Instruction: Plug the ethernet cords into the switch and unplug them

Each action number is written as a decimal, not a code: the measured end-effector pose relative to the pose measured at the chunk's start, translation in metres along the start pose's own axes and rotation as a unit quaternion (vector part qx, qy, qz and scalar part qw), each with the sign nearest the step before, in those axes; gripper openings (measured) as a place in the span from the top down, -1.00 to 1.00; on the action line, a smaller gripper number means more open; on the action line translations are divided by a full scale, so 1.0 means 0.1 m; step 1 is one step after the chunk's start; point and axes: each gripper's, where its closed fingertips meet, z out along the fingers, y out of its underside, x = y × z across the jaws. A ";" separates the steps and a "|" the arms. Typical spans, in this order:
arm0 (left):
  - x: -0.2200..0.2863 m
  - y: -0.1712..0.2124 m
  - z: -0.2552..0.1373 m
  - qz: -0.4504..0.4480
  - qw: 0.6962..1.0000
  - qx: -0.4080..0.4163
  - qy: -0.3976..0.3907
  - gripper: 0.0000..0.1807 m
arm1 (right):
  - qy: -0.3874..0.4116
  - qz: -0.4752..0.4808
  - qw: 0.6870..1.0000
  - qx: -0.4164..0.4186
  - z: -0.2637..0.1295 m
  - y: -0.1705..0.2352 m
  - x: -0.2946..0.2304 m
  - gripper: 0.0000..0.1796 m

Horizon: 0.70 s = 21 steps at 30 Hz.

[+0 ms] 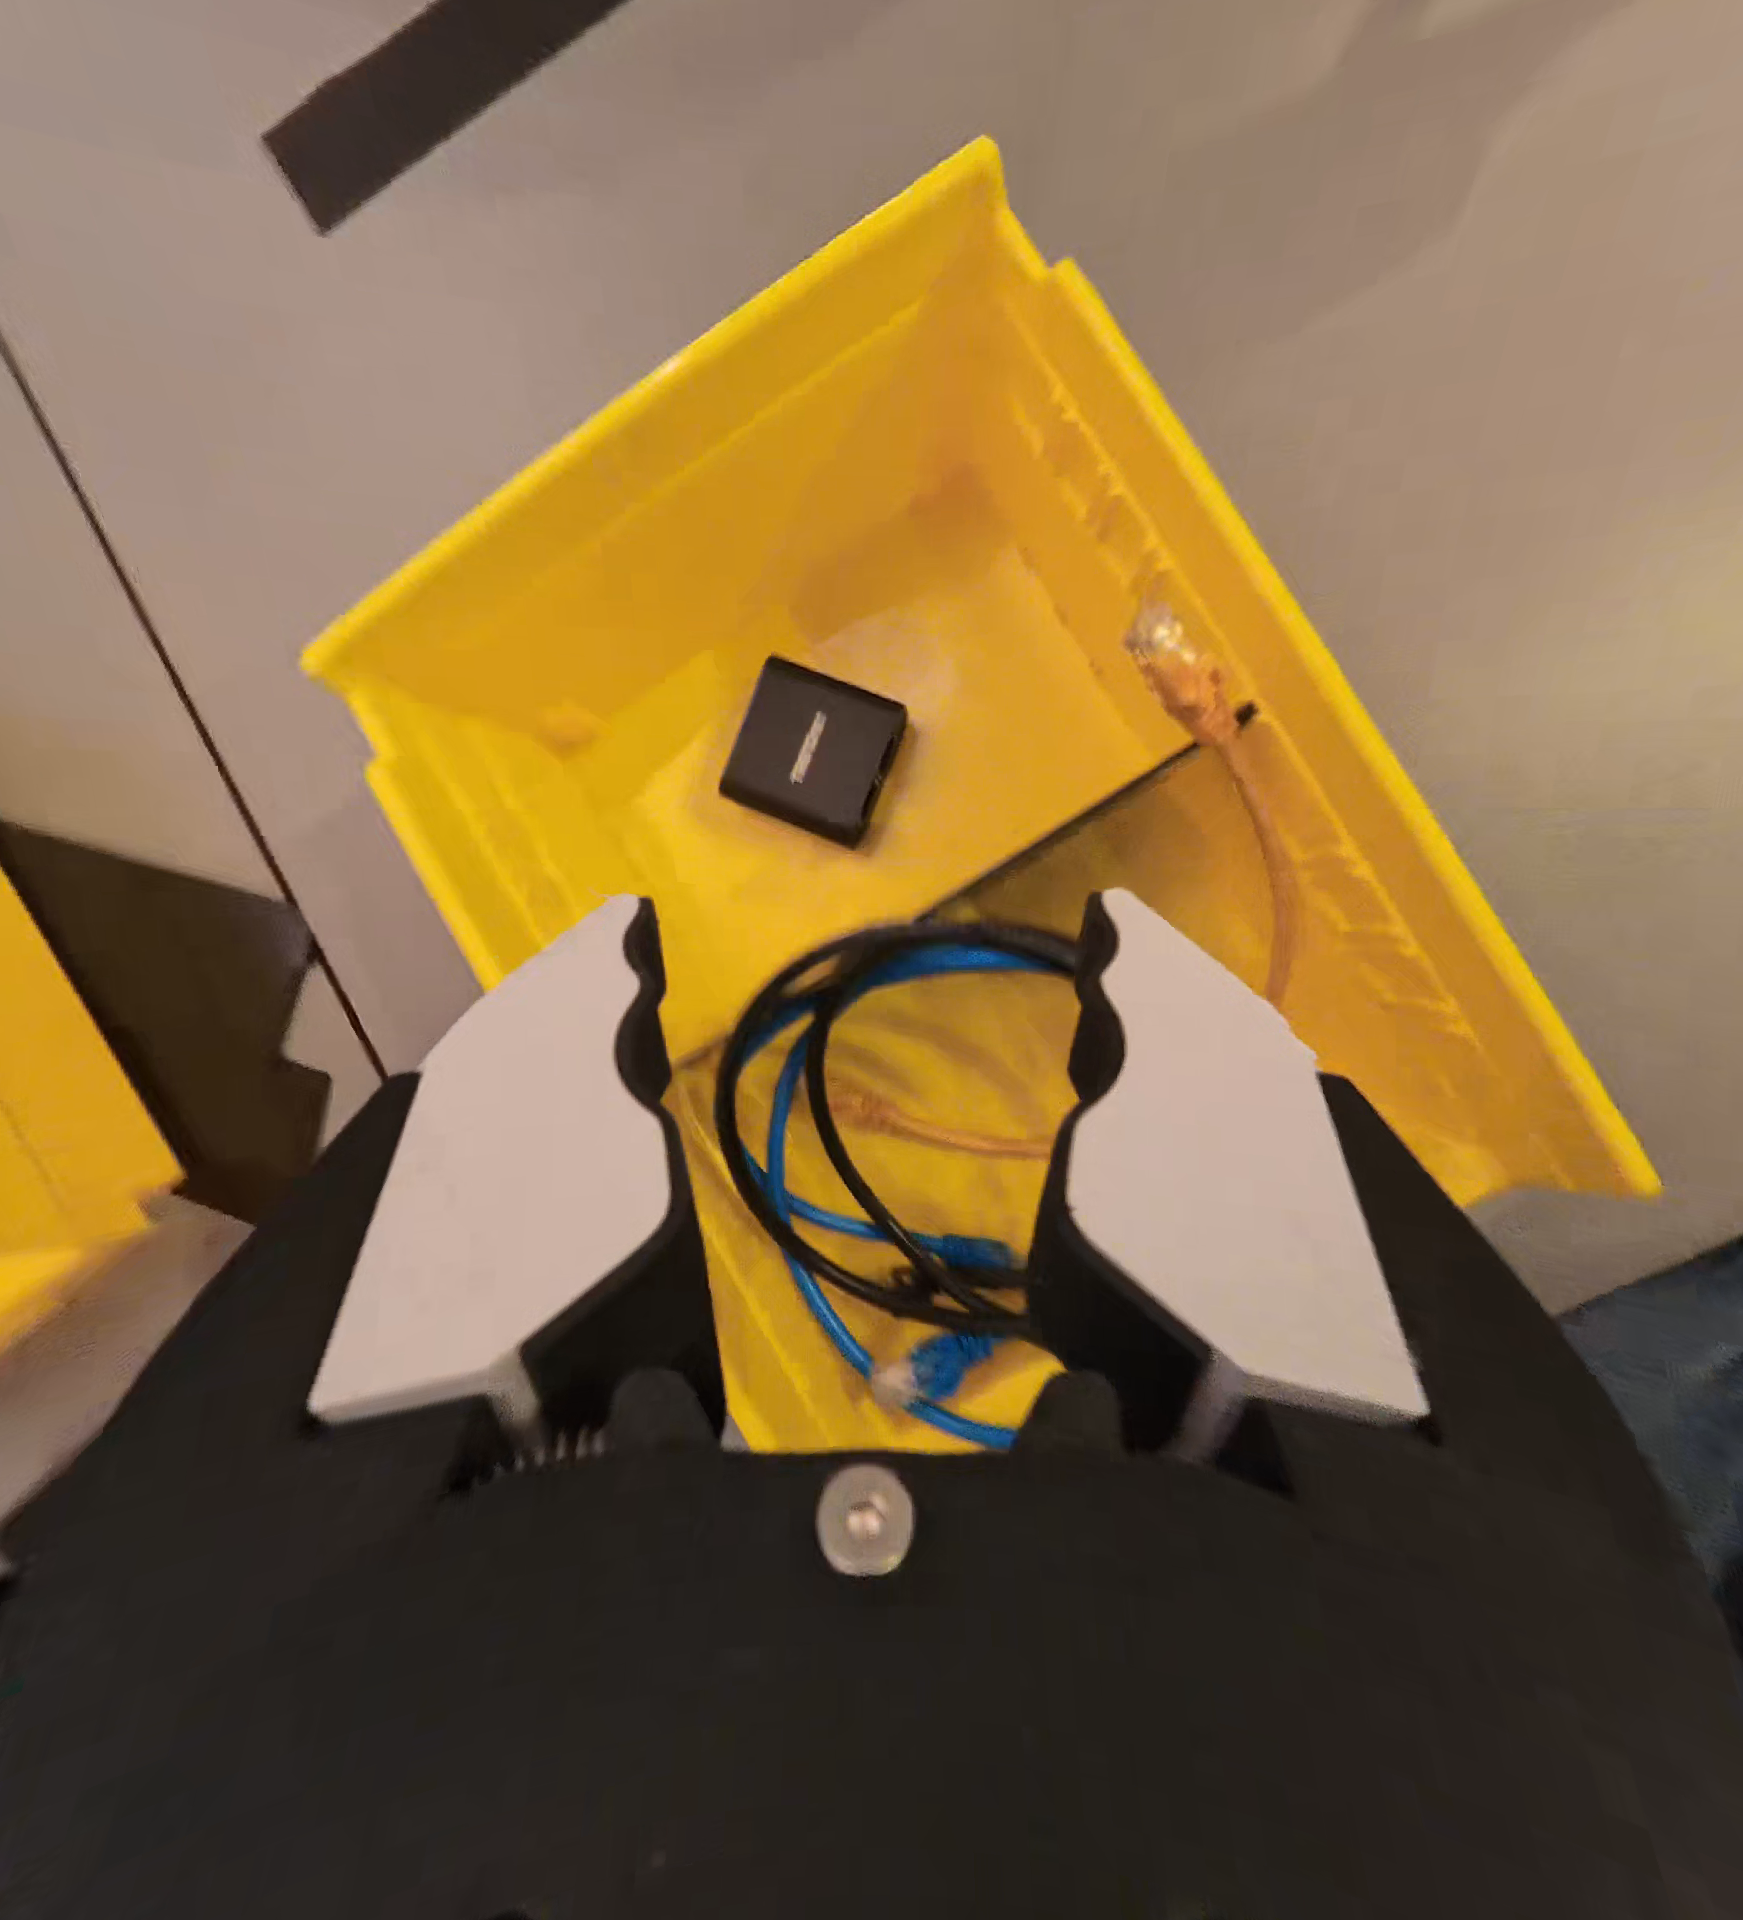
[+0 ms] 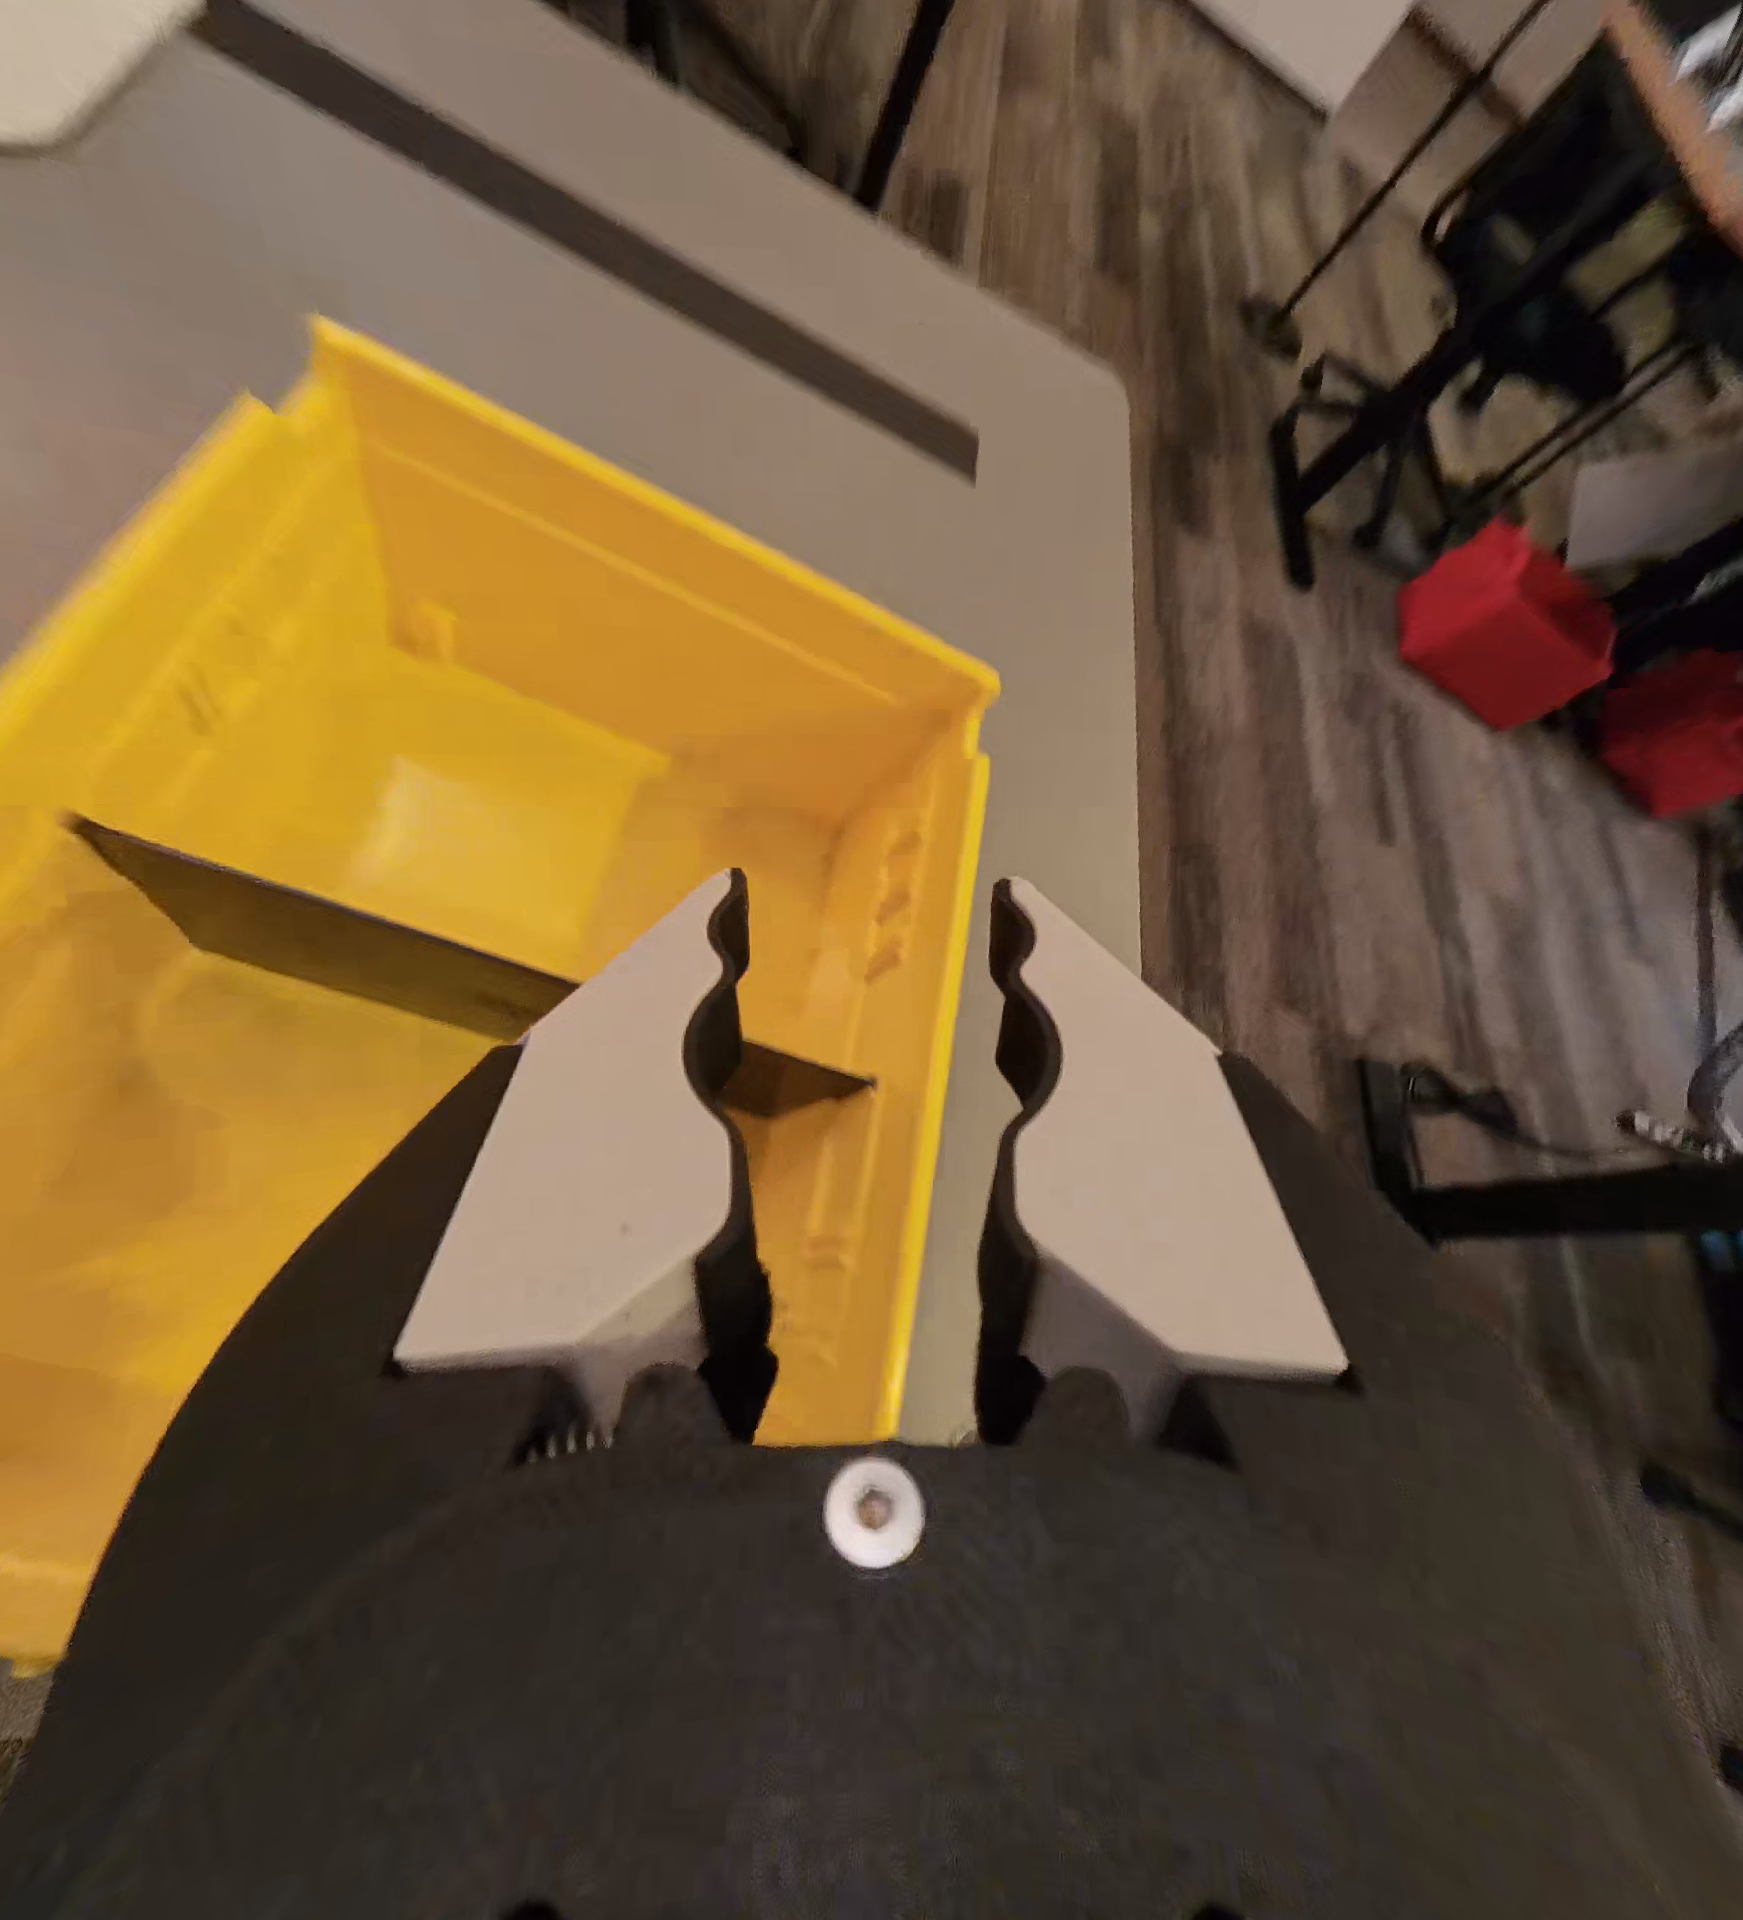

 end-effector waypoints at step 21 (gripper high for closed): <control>-0.23 0.42 1.51 0.143 0.929 -0.340 0.040 0.31 | -0.170 -0.120 0.964 0.165 -0.41 -1.18 -1.78 0.50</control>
